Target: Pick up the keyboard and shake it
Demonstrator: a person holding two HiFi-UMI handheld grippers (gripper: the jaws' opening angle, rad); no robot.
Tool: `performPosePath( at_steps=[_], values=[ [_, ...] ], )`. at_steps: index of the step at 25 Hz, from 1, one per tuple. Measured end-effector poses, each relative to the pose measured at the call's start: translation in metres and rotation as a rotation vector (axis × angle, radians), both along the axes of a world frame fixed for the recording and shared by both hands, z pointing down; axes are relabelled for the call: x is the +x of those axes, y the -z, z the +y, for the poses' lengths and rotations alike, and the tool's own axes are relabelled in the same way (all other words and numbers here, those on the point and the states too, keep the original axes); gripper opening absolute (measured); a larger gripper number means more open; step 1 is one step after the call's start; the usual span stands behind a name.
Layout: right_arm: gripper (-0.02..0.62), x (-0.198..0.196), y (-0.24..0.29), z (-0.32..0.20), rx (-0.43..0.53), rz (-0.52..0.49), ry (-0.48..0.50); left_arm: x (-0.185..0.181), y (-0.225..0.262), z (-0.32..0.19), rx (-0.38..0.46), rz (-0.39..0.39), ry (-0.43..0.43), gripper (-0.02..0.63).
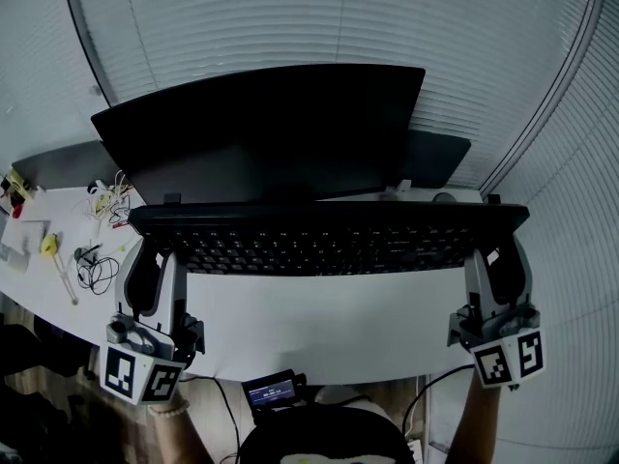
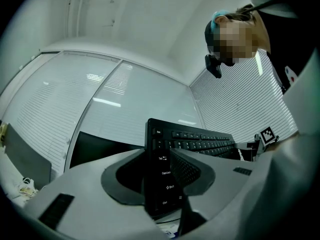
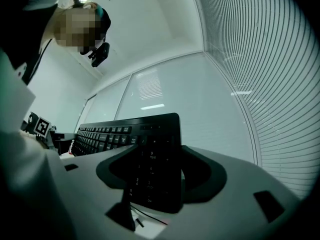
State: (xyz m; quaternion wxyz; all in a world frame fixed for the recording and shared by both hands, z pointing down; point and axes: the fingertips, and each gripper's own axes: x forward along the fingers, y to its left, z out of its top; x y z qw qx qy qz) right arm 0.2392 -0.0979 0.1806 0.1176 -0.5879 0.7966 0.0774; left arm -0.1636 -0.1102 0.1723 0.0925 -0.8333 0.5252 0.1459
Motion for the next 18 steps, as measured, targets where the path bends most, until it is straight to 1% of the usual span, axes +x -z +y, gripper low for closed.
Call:
performPosePath(
  at_steps=[2,5,8,13,18],
  values=[
    [0.275,-0.003,-0.009,0.001,-0.023,0.004,0.001,-0.003,-0.011,0.001,-0.027,0.005,0.002,0.153],
    [0.275,-0.007,-0.046,-0.004,-0.072,-0.008,0.004,-0.006,-0.042,-0.003,-0.069,-0.002,0.009,0.153],
    [0.275,-0.011,-0.077,-0.015,-0.136,-0.018,0.011,-0.010,-0.069,-0.011,-0.130,-0.006,0.018,0.153],
    [0.275,-0.013,-0.074,-0.015,-0.259,0.000,0.012,-0.012,-0.075,-0.012,-0.251,0.014,0.020,0.153],
    [0.275,-0.023,-0.097,-0.022,-0.393,0.006,0.006,-0.023,-0.101,-0.020,-0.385,0.020,0.022,0.153]
  ],
)
